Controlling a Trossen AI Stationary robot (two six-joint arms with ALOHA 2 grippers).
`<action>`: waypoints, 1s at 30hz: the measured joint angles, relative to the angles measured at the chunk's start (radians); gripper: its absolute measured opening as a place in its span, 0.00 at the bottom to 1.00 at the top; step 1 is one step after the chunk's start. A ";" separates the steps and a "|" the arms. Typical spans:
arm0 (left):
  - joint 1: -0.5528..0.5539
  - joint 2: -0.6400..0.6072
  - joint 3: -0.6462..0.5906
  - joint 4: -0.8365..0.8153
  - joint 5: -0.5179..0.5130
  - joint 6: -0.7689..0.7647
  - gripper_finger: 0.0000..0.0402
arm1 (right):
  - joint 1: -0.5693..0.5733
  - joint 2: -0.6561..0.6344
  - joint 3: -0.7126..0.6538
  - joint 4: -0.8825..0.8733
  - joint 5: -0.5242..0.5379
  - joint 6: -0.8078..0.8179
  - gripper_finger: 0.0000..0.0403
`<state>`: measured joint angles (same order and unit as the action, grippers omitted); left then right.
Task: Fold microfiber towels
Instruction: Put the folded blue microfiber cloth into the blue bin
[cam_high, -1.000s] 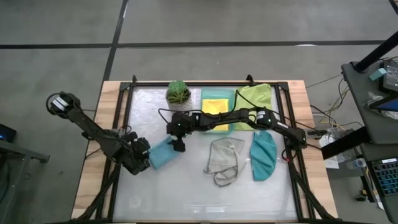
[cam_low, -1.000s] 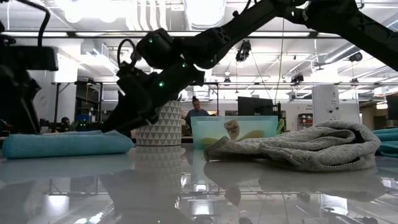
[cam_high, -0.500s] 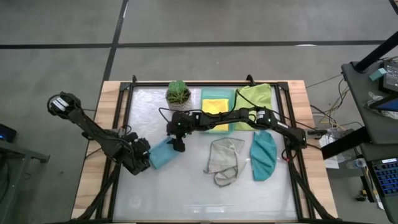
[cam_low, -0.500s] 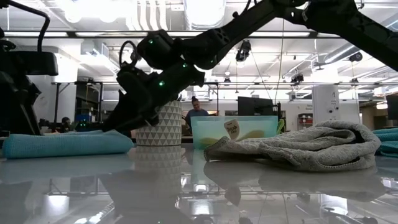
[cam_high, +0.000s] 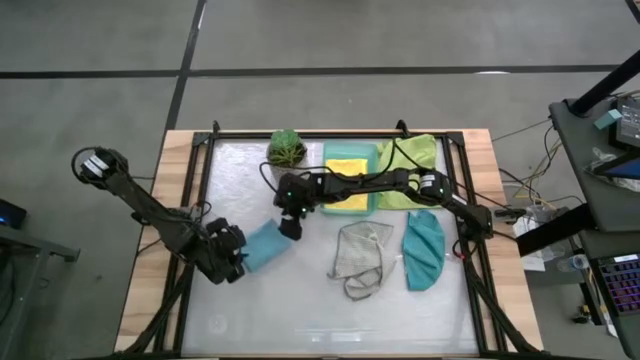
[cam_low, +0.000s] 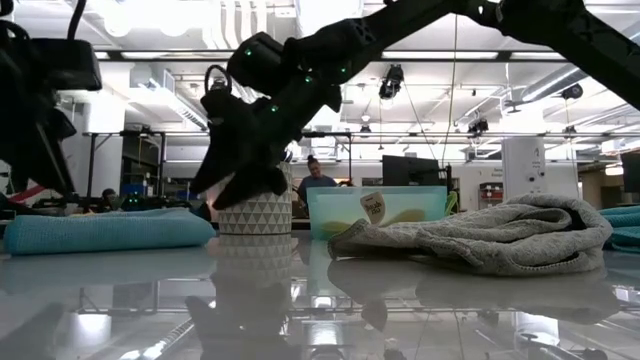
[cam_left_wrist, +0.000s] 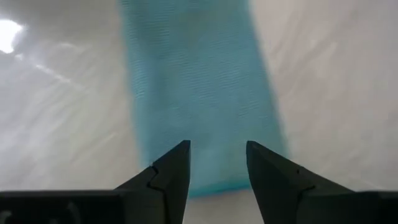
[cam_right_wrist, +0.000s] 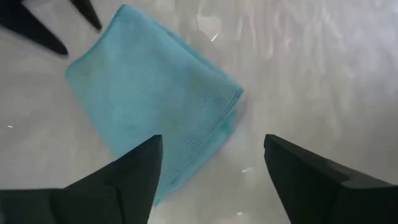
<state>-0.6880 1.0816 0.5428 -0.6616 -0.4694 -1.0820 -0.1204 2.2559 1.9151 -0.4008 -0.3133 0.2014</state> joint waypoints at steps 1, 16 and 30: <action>0.000 0.015 -0.010 0.044 0.000 0.017 0.35 | 0.000 0.000 -0.005 0.000 -0.010 0.017 0.68; 0.000 0.261 -0.052 0.187 0.034 0.015 0.35 | 0.027 0.054 -0.021 0.132 -0.011 0.078 0.74; 0.001 0.265 -0.054 0.187 0.039 0.015 0.35 | 0.052 0.102 -0.007 0.281 -0.110 0.080 0.60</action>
<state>-0.6872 1.3468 0.4889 -0.4741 -0.4305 -1.0671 -0.0686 2.3577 1.9083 -0.1193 -0.4229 0.2810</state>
